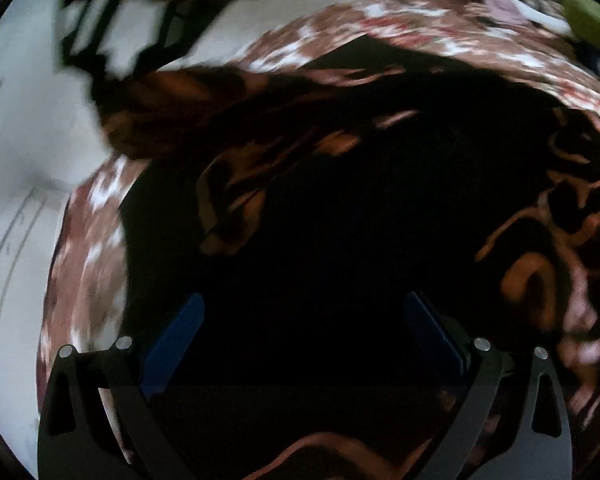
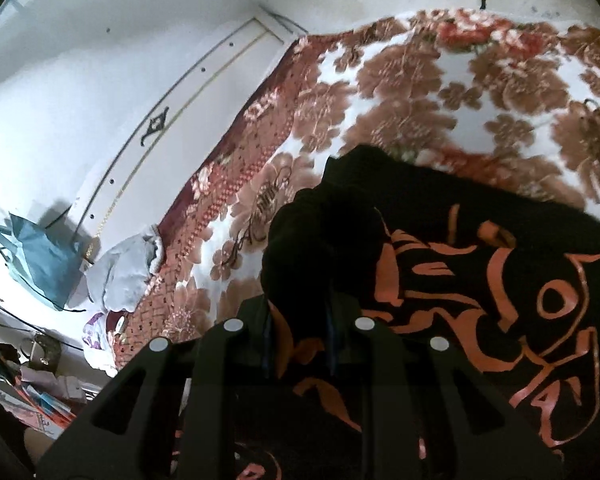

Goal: Fold large clothes

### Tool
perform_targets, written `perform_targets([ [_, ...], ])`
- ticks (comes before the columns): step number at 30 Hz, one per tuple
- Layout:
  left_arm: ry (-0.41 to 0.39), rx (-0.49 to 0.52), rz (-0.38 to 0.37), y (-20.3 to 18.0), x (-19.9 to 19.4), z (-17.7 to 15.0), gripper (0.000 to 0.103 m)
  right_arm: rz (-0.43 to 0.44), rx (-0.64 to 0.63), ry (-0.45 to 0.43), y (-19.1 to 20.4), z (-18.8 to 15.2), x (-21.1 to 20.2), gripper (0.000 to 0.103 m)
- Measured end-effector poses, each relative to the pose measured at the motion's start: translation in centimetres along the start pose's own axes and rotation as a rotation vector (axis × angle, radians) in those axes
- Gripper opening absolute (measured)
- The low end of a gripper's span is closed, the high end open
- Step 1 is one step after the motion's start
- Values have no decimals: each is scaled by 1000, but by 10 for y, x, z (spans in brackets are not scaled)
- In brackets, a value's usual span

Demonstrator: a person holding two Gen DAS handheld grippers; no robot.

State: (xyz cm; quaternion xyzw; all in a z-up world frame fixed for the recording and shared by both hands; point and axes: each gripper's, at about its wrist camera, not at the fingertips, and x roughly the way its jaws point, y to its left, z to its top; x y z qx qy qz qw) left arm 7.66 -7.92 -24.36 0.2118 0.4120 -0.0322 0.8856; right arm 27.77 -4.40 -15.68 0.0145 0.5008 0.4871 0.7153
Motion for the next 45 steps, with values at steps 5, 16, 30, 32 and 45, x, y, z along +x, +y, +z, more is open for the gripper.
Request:
perform_targets([
  [5,32,-103,58,50,-1,-23,98,-58,-3,45,4,-8,46,21],
  [16,120,-331,73,109,0,-65,98,-171,-37,133,0,-51,117,82],
  [30,49,-574,22,208,1,-4,98,-363,29,-21,-28,-58,-13,98],
  [32,4,-547,6,205,10,25,98,-467,18,-39,-48,-59,-35,98],
  [45,58,-374,-253,91,98,118,98,-814,187,-30,-212,-92,-114,98],
])
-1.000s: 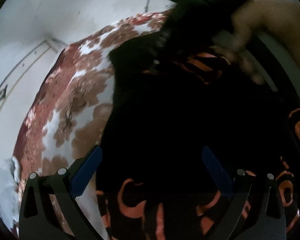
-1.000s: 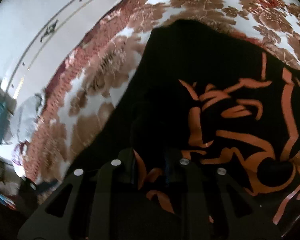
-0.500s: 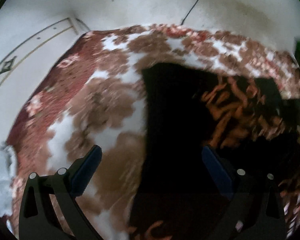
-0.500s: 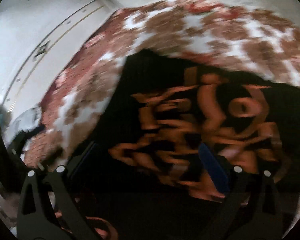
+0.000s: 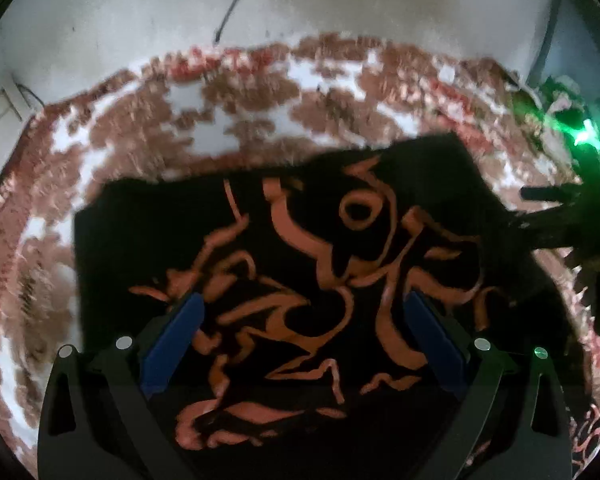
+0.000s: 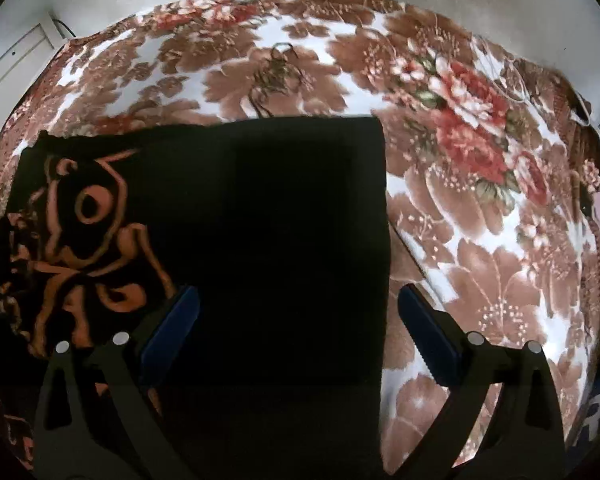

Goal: Fold large clothes

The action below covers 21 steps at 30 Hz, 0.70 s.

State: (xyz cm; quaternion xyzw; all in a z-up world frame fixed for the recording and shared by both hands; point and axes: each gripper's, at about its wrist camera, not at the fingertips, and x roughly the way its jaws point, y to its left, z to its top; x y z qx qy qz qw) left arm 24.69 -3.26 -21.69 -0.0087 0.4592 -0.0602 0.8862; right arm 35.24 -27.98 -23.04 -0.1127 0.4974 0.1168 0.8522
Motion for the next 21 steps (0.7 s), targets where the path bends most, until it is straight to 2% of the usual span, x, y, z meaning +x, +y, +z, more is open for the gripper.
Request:
perform_targets([
  [3,78,-18,20,12,27,-13,98,-81,-53,17,0,-8,20,98],
  [5,138,19,56,19,41,-22,98,-69,-67,13,-2,-15,29,98],
  [10,136,56,68,38,38,-34,99,-28,-92,-43,-10,-26,36,98],
  [13,142,68,93,50,35,-38,99,11,-56,-40,-19,-27,37,98],
  [15,152,82,111,49,30,-38,98,3,-55,-47,-20,-28,32,98],
  [18,156,105,163,43,15,-31,98,-40,-77,-70,-20,-28,16,98],
  [21,149,104,237,39,-10,-21,98,-10,-61,-104,-25,-32,-6,98],
])
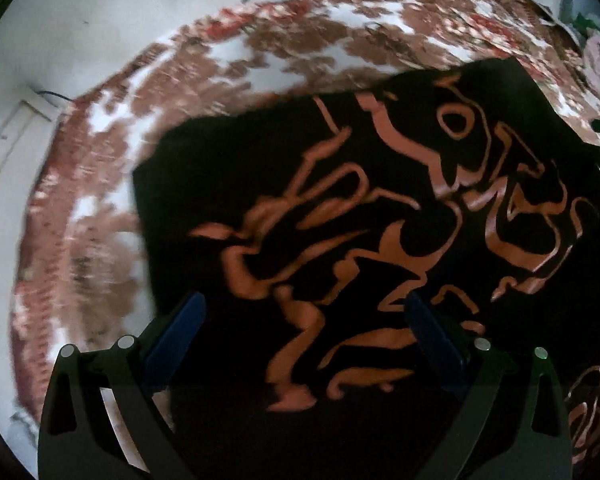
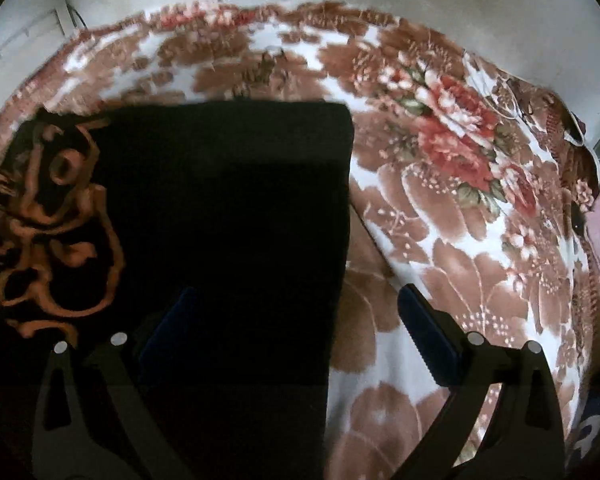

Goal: Fold large clothes

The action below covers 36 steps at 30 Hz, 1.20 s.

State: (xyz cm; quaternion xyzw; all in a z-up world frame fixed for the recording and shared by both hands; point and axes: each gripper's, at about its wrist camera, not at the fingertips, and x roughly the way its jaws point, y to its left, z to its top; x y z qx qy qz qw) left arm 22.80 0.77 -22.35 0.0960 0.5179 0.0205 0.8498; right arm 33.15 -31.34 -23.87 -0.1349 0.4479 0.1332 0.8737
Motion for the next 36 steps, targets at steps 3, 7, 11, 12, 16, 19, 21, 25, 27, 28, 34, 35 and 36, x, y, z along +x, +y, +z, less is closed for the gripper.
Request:
perform_targets([
  [3,5,-32,-5,3,-23,1,98,32,43,-13,-5,-7,-26,98],
  [7,-18,-74,-22,3,-54,-11,98,26,77,0,-5,-23,-60,98],
  [11,9,-68,-14,0,-64,-40,98,38,96,21,-3,-49,-88,98],
  [12,18,-77,-22,1,-69,-54,98,40,102,36,-2,-61,-95,98],
  [16,55,-87,-43,4,-83,-98,98,55,113,89,-3,-101,-108,98],
  [19,99,-103,-46,9,-94,-138,98,61,113,149,-8,-137,-116,98],
  [21,138,-118,-48,13,-100,-165,98,67,112,195,-10,-162,-121,98],
  [25,218,-152,-50,21,-112,-218,98,63,96,256,-10,-200,-132,98],
  [27,241,-158,-44,22,-119,-239,98,72,98,284,-10,-222,-141,98],
  [28,256,-156,-39,22,-123,-252,98,73,91,295,-10,-229,-143,98],
  [34,329,-126,-24,20,-133,-297,98,89,91,371,-13,-269,-158,98],
  [35,342,-131,-29,21,-135,-301,98,101,102,379,-15,-274,-160,98],
  [36,349,-140,-34,22,-137,-305,98,126,128,392,-20,-282,-164,98],
])
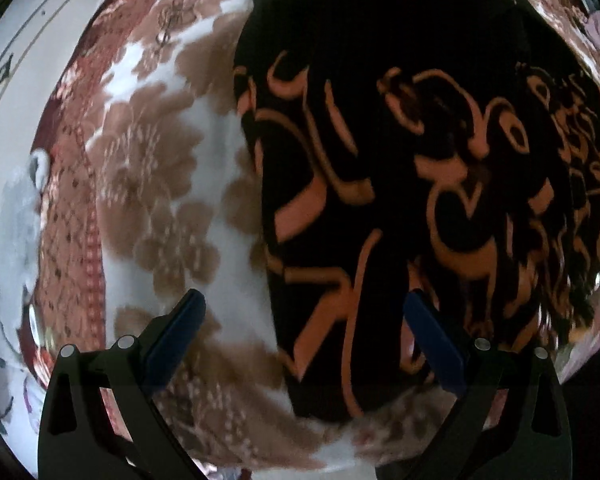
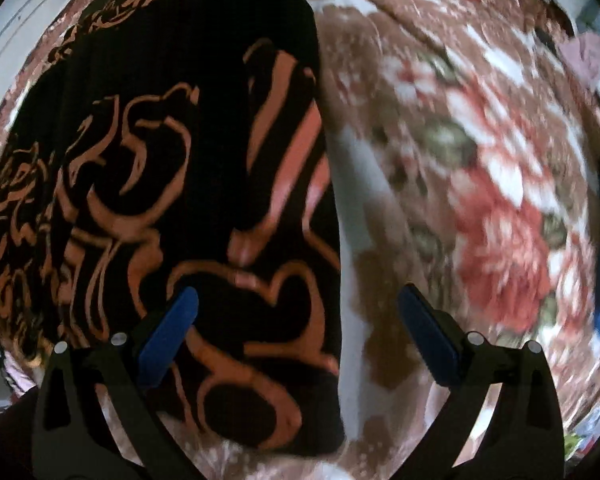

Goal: Fold large clothes

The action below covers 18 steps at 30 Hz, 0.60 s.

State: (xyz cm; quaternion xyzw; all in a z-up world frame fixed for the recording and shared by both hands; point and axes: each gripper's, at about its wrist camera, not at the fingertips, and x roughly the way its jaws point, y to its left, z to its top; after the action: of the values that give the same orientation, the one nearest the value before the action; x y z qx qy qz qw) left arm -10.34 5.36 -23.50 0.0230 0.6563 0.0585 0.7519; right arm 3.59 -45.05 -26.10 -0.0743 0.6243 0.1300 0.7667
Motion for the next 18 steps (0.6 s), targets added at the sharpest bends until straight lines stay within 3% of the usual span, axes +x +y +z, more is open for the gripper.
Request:
perform_targets([
  [3,15,-28,-26,6,-3,-13,98,28,9,67,-11,-21,3,98],
  [10,86,-113,-150,25,8,-49,98,49,44,109,-21,-55,-1,98],
  [15,68,-167,-220,32,10,-59,97,98,45,117,-6,-67,-2,97],
  [18,64,-184,-281,29,13,-60,96,124,39,121,4,-68,-1,90],
])
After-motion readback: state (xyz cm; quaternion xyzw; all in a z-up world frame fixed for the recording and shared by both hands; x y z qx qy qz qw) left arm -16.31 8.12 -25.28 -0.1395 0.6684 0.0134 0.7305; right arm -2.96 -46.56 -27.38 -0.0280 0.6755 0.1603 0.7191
